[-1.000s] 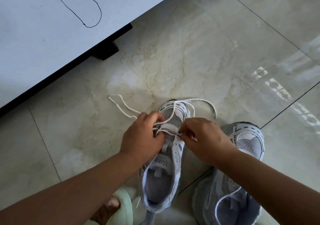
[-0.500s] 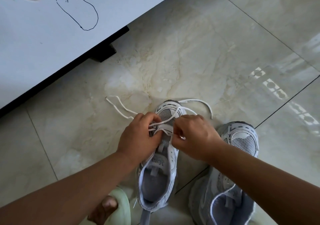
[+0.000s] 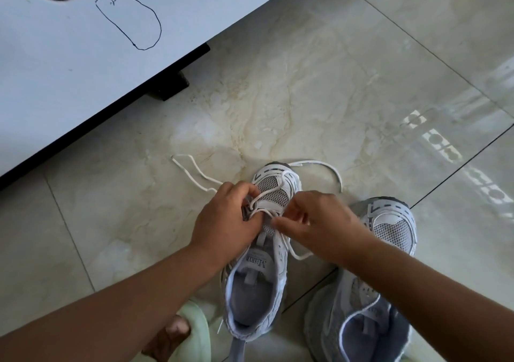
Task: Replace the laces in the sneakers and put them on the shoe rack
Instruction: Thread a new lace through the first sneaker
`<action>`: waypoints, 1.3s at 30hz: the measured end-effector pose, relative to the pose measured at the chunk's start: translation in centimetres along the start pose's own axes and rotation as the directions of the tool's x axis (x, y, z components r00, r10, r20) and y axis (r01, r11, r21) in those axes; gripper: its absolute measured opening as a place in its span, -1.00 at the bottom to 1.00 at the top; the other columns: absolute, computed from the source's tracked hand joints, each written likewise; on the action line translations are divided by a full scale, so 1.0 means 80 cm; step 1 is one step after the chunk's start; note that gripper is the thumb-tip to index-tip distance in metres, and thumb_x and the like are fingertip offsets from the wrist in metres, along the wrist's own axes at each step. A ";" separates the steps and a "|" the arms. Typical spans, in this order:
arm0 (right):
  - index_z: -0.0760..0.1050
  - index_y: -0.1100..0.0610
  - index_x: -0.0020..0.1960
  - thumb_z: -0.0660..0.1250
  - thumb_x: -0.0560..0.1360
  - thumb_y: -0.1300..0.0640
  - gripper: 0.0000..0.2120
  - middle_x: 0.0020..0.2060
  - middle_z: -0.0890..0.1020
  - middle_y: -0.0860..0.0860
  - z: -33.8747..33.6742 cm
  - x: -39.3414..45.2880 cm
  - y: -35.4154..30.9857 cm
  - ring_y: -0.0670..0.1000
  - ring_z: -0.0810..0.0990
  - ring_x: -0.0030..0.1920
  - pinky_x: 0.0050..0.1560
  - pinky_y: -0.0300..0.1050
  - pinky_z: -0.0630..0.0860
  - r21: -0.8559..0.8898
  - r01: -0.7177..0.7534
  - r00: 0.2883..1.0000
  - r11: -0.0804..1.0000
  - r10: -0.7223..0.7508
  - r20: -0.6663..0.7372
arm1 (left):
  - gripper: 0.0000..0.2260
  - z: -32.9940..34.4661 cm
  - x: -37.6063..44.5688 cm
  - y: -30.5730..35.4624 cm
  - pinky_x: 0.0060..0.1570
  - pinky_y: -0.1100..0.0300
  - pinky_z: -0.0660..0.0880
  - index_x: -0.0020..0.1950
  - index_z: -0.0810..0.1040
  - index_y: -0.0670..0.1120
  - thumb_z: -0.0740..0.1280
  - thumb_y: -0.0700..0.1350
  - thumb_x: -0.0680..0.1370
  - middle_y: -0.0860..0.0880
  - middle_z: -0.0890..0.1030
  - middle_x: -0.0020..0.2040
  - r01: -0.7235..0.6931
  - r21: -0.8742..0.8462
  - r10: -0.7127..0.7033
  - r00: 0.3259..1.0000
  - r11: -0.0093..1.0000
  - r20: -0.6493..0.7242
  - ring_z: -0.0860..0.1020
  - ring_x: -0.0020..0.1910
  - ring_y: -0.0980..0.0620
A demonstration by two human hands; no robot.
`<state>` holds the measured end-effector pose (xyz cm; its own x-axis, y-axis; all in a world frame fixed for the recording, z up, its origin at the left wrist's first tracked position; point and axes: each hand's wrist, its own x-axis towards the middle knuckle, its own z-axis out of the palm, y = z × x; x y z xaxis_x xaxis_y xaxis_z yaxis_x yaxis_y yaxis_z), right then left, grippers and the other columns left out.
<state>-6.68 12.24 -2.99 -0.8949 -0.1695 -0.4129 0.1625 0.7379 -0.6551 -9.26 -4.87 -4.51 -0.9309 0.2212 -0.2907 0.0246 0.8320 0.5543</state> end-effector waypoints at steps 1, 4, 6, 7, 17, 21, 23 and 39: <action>0.48 0.04 -0.13 0.30 0.42 -0.21 -0.69 -0.20 0.55 -0.08 0.006 0.002 -0.006 -0.07 0.52 -0.19 -0.15 -0.14 0.49 -0.054 -0.023 0.999 0.998 0.021 -0.028 | -0.72 0.000 0.000 0.000 -0.14 0.19 0.45 0.07 0.50 0.09 0.42 0.00 0.39 0.12 0.44 -0.09 0.003 -0.003 -0.003 1.000 1.000 0.005 0.46 -0.18 0.11; 0.47 0.06 -0.16 0.28 0.47 -0.12 -0.76 -0.20 0.56 -0.02 0.016 0.004 -0.015 0.01 0.53 -0.18 -0.16 -0.12 0.47 -0.111 -0.050 0.996 0.993 0.041 -0.080 | -0.73 -0.001 0.000 0.000 -0.14 0.19 0.45 0.07 0.50 0.09 0.42 0.00 0.40 0.13 0.43 -0.10 0.004 -0.008 -0.004 1.000 1.000 0.009 0.46 -0.18 0.12; 0.50 0.08 -0.18 0.28 0.48 -0.02 -0.82 -0.24 0.57 0.00 0.015 0.006 -0.012 0.03 0.54 -0.20 -0.18 -0.12 0.48 -0.058 -0.070 0.992 0.996 0.064 -0.106 | -0.75 -0.001 0.000 0.001 -0.14 0.20 0.45 0.07 0.49 0.09 0.41 0.00 0.42 0.14 0.42 -0.11 0.003 -0.007 -0.002 1.000 1.000 0.005 0.47 -0.17 0.12; 0.51 0.09 -0.21 0.29 0.47 0.02 -0.84 -0.28 0.57 0.01 0.013 0.007 -0.010 0.02 0.53 -0.24 -0.22 -0.14 0.46 -0.018 -0.071 0.993 0.997 0.069 -0.094 | -0.75 0.000 0.000 0.001 -0.14 0.20 0.45 0.08 0.49 0.09 0.40 -0.01 0.43 0.13 0.42 -0.09 0.003 -0.003 -0.003 1.000 1.000 0.005 0.47 -0.16 0.12; 0.44 -0.08 -0.34 0.36 0.43 0.12 -0.79 -0.38 0.51 -0.21 -0.049 -0.007 0.015 -0.26 0.46 -0.32 -0.26 -0.39 0.35 0.068 0.007 0.848 0.998 -0.042 0.529 | -0.75 0.002 -0.004 0.005 -0.08 0.06 0.49 0.10 0.48 0.01 0.38 0.00 0.45 0.04 0.49 -0.05 0.020 0.015 -0.020 1.000 1.000 -0.006 0.51 -0.11 -0.01; 0.52 0.13 -0.21 0.31 0.44 -0.17 -0.66 -0.27 0.58 0.04 -0.017 0.002 -0.001 -0.08 0.49 -0.31 -0.22 -0.08 0.48 0.151 -0.115 0.960 0.982 0.070 0.272 | -0.67 0.000 -0.002 0.006 -0.10 0.10 0.49 0.10 0.45 0.03 0.42 0.04 0.40 0.08 0.50 -0.06 0.041 -0.001 -0.041 0.999 0.999 0.021 0.50 -0.11 0.03; 0.49 0.20 -0.25 0.28 0.44 -0.21 -0.55 -0.34 0.55 0.08 0.002 0.005 -0.009 -0.02 0.45 -0.37 -0.28 -0.07 0.45 0.078 -0.173 0.977 0.982 0.161 0.142 | -0.62 0.000 -0.001 0.005 -0.10 0.12 0.47 0.13 0.44 0.03 0.44 0.04 0.37 0.07 0.49 -0.05 0.047 0.004 -0.047 0.998 0.999 0.041 0.49 -0.09 0.03; 0.42 0.04 -0.30 0.37 0.38 0.02 -0.82 -0.26 0.49 -0.07 -0.018 -0.012 0.014 -0.13 0.45 -0.31 -0.32 -0.27 0.40 0.197 0.024 0.993 0.980 -0.047 0.111 | -0.44 -0.004 0.006 0.008 -0.10 0.07 0.53 0.31 0.29 0.20 0.43 -0.05 0.39 0.05 0.46 0.11 -0.020 -0.034 0.019 1.000 0.999 -0.020 0.54 -0.11 0.02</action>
<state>-6.21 14.21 -2.41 -0.8498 -0.2756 -0.4493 0.2193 0.5903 -0.7768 -9.77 -4.42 -4.06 -0.9373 0.2268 -0.2646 0.0303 0.8095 0.5864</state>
